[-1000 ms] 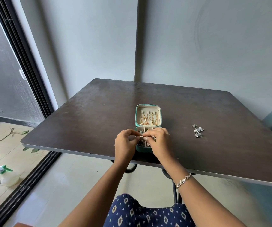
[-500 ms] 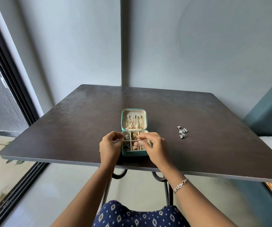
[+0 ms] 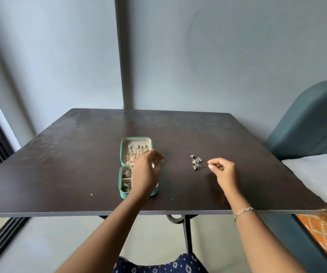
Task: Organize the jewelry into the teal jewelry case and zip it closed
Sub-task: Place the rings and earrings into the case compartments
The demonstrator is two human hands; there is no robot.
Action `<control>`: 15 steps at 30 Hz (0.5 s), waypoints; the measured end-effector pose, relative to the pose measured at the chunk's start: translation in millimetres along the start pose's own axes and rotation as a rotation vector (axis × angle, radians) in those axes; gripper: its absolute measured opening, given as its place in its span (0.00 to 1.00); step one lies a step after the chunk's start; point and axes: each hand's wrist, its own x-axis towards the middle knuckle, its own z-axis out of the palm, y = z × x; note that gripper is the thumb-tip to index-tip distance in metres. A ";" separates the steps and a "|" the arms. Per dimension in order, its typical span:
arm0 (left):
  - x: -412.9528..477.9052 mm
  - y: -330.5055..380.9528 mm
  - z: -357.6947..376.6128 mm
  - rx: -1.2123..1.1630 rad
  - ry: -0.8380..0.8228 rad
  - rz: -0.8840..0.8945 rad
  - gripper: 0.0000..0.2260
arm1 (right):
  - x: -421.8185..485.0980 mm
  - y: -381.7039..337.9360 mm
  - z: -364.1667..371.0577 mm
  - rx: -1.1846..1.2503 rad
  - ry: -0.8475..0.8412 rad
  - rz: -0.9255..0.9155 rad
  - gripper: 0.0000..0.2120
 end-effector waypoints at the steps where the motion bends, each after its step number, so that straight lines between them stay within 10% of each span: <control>1: 3.2 3.0 6.5 -0.007 -0.020 0.011 0.03 | 3.4 4.2 -0.5 0.010 0.003 0.018 0.07; 15: 6.3 25.9 85.6 -0.061 -0.191 -0.107 0.05 | 22.3 8.2 17.2 -0.022 -0.153 -0.008 0.08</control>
